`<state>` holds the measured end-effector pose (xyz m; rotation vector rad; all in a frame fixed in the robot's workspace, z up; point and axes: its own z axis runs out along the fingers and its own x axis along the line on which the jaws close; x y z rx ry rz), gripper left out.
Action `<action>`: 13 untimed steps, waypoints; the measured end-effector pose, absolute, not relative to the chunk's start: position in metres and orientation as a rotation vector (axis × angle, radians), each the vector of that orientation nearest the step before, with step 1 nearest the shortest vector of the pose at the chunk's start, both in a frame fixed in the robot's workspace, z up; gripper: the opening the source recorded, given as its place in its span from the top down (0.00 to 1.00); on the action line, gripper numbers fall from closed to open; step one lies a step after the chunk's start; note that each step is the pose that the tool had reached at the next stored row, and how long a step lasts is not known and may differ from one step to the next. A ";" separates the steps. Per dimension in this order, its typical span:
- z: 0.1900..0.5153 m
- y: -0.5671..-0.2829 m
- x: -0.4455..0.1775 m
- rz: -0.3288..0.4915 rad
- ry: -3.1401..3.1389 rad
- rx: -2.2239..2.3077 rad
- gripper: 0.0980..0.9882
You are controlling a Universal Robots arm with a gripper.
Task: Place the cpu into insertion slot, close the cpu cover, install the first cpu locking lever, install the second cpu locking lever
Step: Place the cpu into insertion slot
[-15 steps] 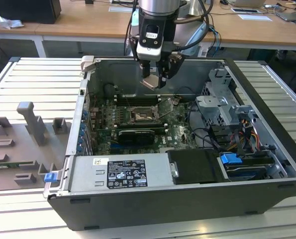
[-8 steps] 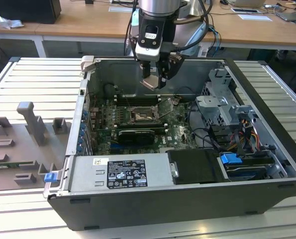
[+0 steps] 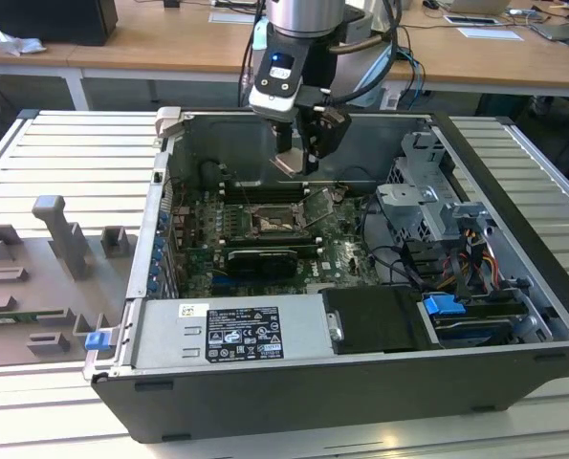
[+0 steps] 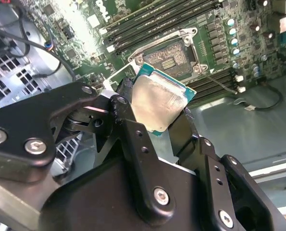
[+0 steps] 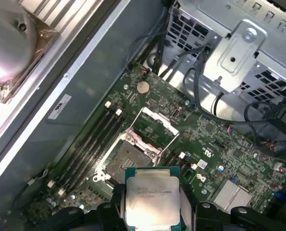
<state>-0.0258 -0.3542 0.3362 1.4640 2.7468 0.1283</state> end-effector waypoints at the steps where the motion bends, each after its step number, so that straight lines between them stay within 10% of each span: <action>1: 0.336 -0.354 -0.026 0.128 2.734 1.486 0.50; 13: 0.329 -0.354 -0.026 0.123 2.566 1.747 0.50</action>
